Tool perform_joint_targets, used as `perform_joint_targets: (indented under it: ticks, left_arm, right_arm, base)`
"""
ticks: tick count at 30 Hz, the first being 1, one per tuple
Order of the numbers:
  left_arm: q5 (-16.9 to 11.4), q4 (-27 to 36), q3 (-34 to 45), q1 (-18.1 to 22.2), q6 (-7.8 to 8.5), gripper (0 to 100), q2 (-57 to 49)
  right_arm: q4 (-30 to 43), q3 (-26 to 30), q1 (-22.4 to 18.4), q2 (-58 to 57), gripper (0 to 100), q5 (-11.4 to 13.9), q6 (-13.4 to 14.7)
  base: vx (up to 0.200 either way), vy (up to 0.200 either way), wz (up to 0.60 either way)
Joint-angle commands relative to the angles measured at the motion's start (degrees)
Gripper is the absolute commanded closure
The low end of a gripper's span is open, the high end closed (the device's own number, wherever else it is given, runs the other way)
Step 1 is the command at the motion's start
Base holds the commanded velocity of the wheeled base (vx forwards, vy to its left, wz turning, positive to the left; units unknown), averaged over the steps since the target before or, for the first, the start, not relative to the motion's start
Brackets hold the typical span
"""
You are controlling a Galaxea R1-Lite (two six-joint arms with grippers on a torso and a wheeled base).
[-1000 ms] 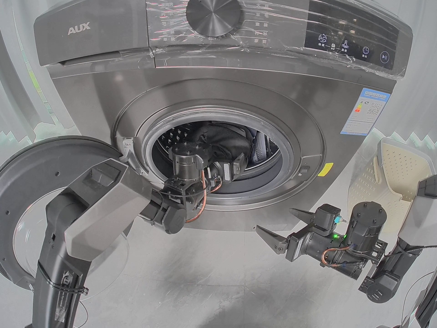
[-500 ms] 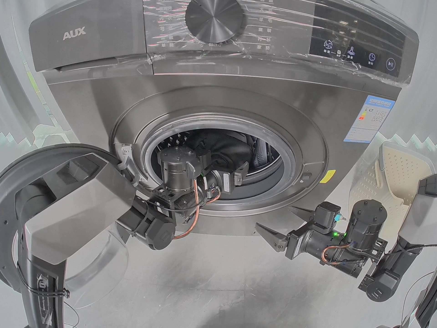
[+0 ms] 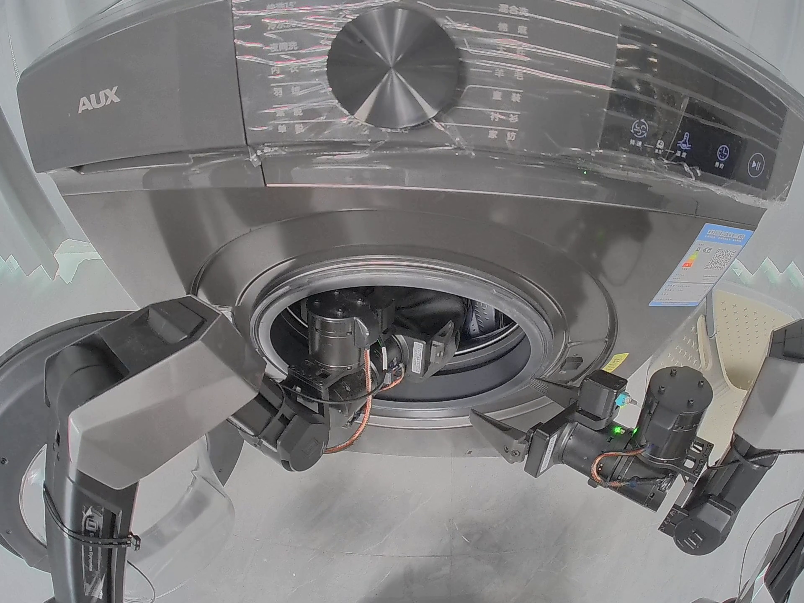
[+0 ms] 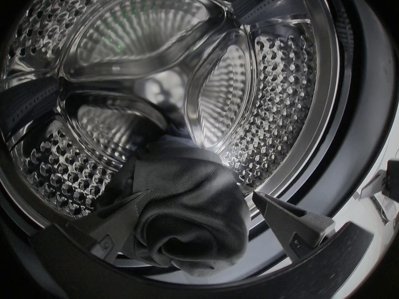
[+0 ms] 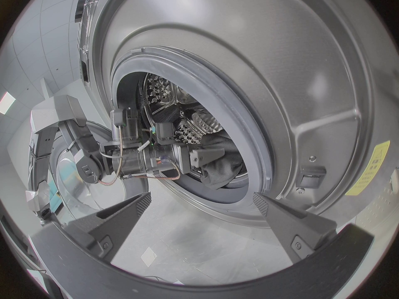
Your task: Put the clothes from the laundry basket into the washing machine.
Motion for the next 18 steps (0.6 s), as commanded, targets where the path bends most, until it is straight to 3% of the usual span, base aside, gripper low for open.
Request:
perform_joint_targets:
  ticks: [1,6,7,12,18]
  left_arm:
    - [0.08,0.09,-0.16,0.11,0.16,0,3.06]
    - [0.08,0.18,-3.67,0.46,0.33,0,7.28]
    - [0.08,0.35,-4.9,0.63,0.42,100,8.86]
    - [0.08,0.62,-9.21,1.34,0.51,100,10.8]
    - [0.79,0.53,-21.95,2.48,-0.11,100,14.49]
  right_arm:
    - [-0.03,0.06,0.21,0.11,0,0.0,-0.01]
    - [-0.03,0.06,0.3,0.11,0,0.0,-0.01]
    - [-0.03,0.06,0.3,0.11,0,0.0,-0.01]
    - [-0.03,-0.03,0.3,0.11,0,0.0,-0.01]
    - [-0.03,-0.03,0.3,0.11,0,0.0,-0.01]
  base:
    - [0.0,0.0,0.0]
    - [0.0,0.0,0.0]
    - [0.0,0.0,0.0]
    - [0.0,0.0,0.0]
    - [0.0,0.0,0.0]
